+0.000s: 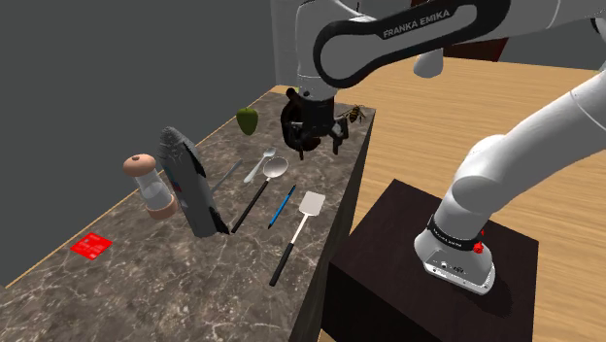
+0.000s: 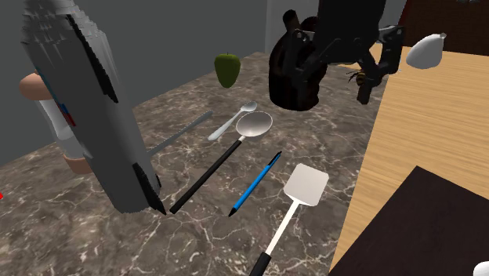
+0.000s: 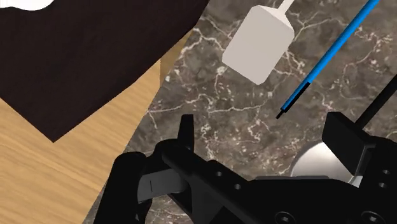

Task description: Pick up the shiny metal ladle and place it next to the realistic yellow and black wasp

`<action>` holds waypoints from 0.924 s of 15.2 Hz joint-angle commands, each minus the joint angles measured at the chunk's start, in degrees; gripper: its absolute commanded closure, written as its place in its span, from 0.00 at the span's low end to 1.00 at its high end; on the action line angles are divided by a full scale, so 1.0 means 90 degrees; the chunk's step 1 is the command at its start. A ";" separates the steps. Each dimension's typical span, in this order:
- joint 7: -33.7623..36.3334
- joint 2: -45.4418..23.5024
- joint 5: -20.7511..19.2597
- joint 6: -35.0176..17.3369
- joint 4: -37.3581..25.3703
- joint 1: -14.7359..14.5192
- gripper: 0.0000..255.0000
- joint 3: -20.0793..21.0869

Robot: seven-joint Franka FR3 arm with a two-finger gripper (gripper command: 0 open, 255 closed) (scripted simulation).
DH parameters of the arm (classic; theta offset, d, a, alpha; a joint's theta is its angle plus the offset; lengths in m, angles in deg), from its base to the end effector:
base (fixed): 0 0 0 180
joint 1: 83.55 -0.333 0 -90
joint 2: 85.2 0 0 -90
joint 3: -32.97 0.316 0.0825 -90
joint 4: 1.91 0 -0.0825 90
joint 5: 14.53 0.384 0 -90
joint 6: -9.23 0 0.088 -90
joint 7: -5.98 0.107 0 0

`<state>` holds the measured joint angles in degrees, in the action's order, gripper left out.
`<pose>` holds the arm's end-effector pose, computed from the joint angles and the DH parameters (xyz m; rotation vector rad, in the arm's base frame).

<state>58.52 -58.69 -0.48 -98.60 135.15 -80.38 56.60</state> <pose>0.3760 0.1688 0.4667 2.9523 -1.0619 -0.1394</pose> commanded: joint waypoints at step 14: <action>0.5464 -0.4286 -0.1479 -0.1302 -0.2611 0.0201 0.00 0.1156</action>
<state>104.31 -94.67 -12.46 -109.98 113.55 -78.02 67.24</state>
